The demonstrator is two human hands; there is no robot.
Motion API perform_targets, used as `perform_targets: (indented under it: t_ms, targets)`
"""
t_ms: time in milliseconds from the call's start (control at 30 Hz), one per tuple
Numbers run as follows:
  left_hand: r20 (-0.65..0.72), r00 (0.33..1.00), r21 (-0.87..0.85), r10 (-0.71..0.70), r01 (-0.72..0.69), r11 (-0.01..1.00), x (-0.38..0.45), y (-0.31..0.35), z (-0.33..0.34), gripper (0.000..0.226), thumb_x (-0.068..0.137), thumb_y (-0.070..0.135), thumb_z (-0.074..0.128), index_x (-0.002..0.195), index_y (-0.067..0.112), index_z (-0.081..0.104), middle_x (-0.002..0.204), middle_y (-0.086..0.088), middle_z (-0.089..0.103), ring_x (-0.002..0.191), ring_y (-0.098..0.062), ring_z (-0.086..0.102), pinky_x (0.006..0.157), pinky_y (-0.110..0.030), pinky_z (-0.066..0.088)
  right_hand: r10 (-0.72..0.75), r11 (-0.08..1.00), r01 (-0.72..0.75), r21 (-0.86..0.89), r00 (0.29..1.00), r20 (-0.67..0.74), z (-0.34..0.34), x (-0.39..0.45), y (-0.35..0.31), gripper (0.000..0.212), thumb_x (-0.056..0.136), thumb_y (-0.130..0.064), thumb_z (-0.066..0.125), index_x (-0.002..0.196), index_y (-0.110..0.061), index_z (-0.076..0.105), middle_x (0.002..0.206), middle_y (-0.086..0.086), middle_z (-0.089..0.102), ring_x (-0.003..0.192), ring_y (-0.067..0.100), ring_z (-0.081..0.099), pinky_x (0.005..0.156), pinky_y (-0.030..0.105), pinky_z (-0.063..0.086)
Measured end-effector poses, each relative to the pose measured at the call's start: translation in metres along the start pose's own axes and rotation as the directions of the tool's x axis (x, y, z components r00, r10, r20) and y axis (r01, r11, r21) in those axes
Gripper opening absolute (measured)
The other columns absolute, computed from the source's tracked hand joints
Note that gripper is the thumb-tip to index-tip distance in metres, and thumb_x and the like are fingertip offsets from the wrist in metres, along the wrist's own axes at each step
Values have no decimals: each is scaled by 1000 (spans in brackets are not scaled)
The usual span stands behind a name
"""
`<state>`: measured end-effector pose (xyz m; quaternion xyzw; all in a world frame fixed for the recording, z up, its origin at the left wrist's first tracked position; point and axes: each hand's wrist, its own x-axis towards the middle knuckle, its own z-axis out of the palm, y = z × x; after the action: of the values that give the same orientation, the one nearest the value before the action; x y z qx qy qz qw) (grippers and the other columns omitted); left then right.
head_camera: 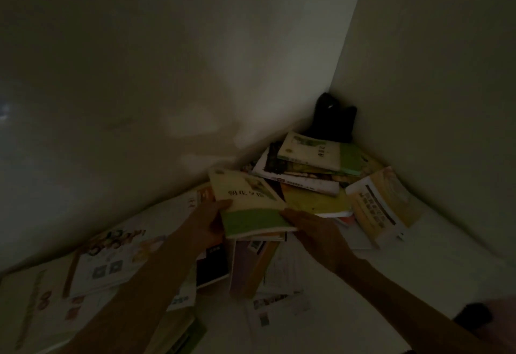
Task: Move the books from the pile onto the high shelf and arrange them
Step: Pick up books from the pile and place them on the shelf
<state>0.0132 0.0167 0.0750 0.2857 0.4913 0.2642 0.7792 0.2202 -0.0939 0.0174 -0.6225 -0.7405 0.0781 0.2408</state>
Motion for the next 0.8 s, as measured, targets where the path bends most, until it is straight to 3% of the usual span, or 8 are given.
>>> perform_targets:
  t_ms: [67,167,300,367,433,533,667,800]
  targets:
    - [49,994,19,95,-96,995,7,2,4,32,94,1,44,124,9,50,119,-18,58,77,-28,64,50,-38,56,63,993,-71,90,995,83,-7,-7,4,55,83,-11,54,136,-23,47,141,-7,45,124,10,48,96,19,44]
    - [21,975,80,222,-223,972,23,1,-5,25,93,1,43,112,12,55,113,-14,61,85,-26,66,60,-37,57,171,958,-207,198,968,186,-22,-6,15,52,88,-16,45,138,-29,39,143,-18,29,130,-2,27,98,1,22]
    - [-109,955,298,277,-235,925,48,-3,-24,50,92,3,50,139,8,37,137,-16,47,119,-38,49,95,-52,43,387,914,-387,124,922,24,-29,34,79,49,90,-23,42,137,-9,42,146,10,37,137,24,32,113,30,22]
    - [-130,951,344,281,-222,912,59,-10,-29,56,91,5,51,143,11,31,141,-16,42,124,-37,45,101,-54,38,474,879,-474,48,881,19,-30,59,117,46,95,-13,47,139,-5,38,149,14,32,139,28,28,113,32,17]
    - [-203,933,344,297,-216,914,61,-17,-27,53,93,2,47,143,7,30,140,-16,42,124,-38,44,101,-53,38,533,846,-528,-72,842,85,-30,77,154,53,95,-12,47,145,-11,28,154,13,21,141,28,21,113,33,17]
    - [-335,893,370,301,-169,914,66,-29,-27,47,93,0,46,139,1,35,137,-22,44,122,-42,44,97,-52,39,560,822,-507,-260,802,209,-32,90,199,70,94,-35,50,150,-16,13,156,14,10,142,32,13,114,42,16]
    - [-386,866,367,318,-172,914,69,-42,-22,46,93,0,46,138,4,37,134,-22,47,114,-40,49,86,-46,42,527,820,-378,-431,791,309,-27,93,224,74,93,-49,44,150,-15,10,154,15,14,140,35,18,112,45,23]
    - [-392,875,304,284,-169,938,64,-39,-17,42,93,1,46,133,13,42,124,-15,52,90,-30,56,72,-41,53,436,876,-274,-396,800,412,-46,92,223,83,88,-67,25,148,-10,16,150,17,26,134,34,32,105,40,34]
